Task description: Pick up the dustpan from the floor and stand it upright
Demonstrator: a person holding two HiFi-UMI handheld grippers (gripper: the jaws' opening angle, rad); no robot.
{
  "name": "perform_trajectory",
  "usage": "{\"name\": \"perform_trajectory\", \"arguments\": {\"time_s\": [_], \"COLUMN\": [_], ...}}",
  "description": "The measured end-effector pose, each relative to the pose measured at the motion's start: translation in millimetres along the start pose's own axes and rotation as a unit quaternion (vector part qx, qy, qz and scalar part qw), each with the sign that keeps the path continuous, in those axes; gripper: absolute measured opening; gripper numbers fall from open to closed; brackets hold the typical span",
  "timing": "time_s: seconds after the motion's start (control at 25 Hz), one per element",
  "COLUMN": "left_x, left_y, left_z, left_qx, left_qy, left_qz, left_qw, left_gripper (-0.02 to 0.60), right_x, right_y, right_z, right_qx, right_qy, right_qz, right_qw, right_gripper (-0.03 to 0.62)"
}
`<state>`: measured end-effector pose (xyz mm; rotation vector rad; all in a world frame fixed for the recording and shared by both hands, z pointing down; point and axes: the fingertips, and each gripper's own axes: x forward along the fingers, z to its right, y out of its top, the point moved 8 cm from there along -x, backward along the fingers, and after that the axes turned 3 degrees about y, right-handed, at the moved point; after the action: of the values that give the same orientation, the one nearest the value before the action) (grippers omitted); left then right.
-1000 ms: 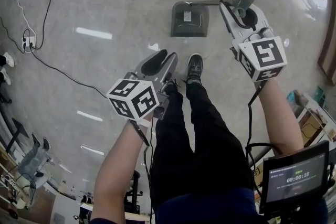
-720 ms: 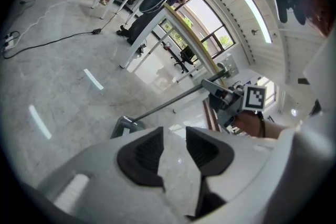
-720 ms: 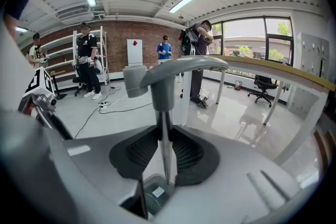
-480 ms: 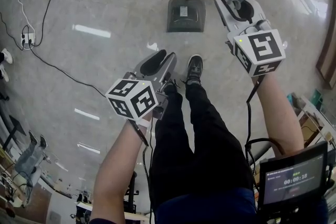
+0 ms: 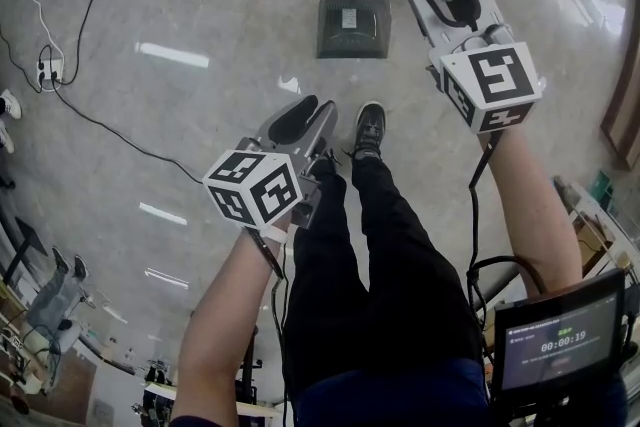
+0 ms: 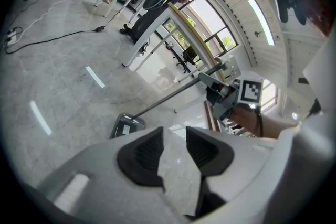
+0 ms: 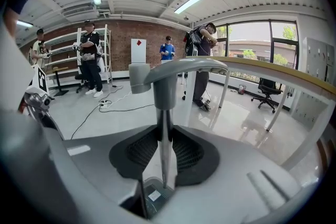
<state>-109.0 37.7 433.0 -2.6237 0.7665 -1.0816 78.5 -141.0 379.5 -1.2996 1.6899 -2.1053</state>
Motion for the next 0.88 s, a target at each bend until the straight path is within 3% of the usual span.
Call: {"name": "perform_trajectory", "arguments": {"time_s": [0.72,0.88], "left_x": [-8,-10], "left_y": [10,7], "left_z": [-5,-7], "left_qx": [0.007,0.012], "left_qy": [0.009,0.009], "left_qz": [0.006,0.002], "left_qw": [0.9999,0.9999], "left_gripper": [0.135,0.135], "right_x": [9,8], "right_y": [5,2], "right_z": [-1,-8], "right_qx": [-0.004,0.002], "right_qy": [0.005,0.010], "right_qz": [0.001,-0.009], "right_qw": [1.000,1.000], "right_gripper": [0.094,0.160]}}
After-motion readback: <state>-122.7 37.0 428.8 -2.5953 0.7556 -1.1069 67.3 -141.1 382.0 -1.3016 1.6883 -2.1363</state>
